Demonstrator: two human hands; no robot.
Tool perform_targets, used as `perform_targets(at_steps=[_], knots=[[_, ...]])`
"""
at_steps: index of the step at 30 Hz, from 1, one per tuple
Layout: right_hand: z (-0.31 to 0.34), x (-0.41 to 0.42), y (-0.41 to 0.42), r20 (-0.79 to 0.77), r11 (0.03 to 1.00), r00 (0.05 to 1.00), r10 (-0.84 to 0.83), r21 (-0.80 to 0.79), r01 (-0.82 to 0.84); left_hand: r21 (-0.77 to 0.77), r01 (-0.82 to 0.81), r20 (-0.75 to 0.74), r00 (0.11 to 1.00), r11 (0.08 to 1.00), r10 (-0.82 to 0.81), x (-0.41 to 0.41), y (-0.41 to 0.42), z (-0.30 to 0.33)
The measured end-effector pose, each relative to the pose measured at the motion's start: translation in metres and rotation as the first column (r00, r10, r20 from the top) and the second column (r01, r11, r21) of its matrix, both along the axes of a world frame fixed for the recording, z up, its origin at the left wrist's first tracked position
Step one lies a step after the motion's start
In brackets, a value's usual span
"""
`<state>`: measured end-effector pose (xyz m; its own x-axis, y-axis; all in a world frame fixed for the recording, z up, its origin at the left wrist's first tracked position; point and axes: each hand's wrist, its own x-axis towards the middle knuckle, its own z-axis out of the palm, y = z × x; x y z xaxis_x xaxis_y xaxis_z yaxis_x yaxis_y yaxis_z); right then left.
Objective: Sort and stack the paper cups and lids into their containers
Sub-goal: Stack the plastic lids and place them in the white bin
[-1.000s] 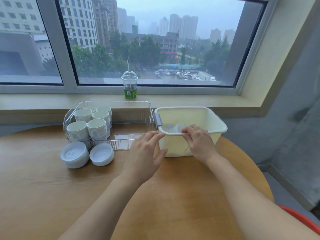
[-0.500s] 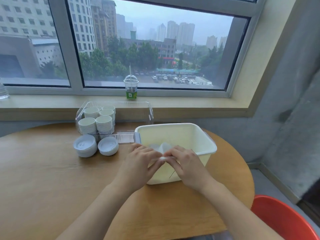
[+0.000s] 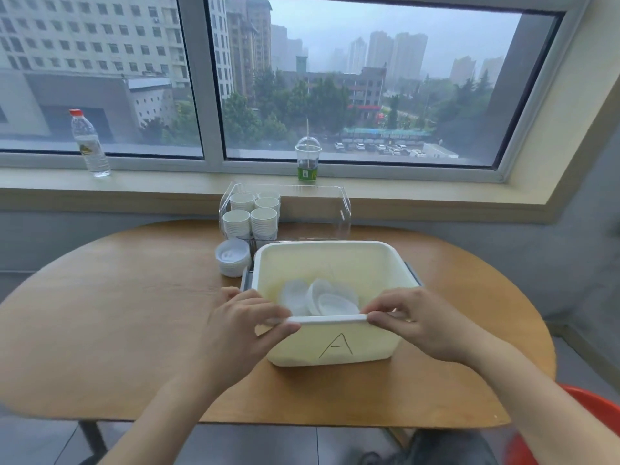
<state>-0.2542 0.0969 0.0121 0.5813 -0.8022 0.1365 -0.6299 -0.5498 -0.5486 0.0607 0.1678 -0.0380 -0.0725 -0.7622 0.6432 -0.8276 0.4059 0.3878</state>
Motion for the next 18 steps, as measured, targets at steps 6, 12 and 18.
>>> perform_targets(at_steps=[6, 12, 18], knots=[[0.015, 0.023, 0.007, -0.103, 0.992, 0.989, 0.101, 0.085, -0.093, 0.001, -0.016, -0.017, 1.0, 1.0, 0.016, 0.015, 0.031, 0.007], [0.022, 0.052, -0.008, -0.174, 0.993, 0.978, 0.11, 0.058, -0.102, 0.011, -0.071, -0.044, 0.996, 0.997, 0.072, 0.025, 0.039, 0.012], [0.019, 0.086, -0.032, -0.326, 0.989, 0.934, 0.15, 0.046, -0.143, -0.022, -0.011, -0.055, 0.998, 1.0, 0.009, 0.032, 0.014, 0.028]])
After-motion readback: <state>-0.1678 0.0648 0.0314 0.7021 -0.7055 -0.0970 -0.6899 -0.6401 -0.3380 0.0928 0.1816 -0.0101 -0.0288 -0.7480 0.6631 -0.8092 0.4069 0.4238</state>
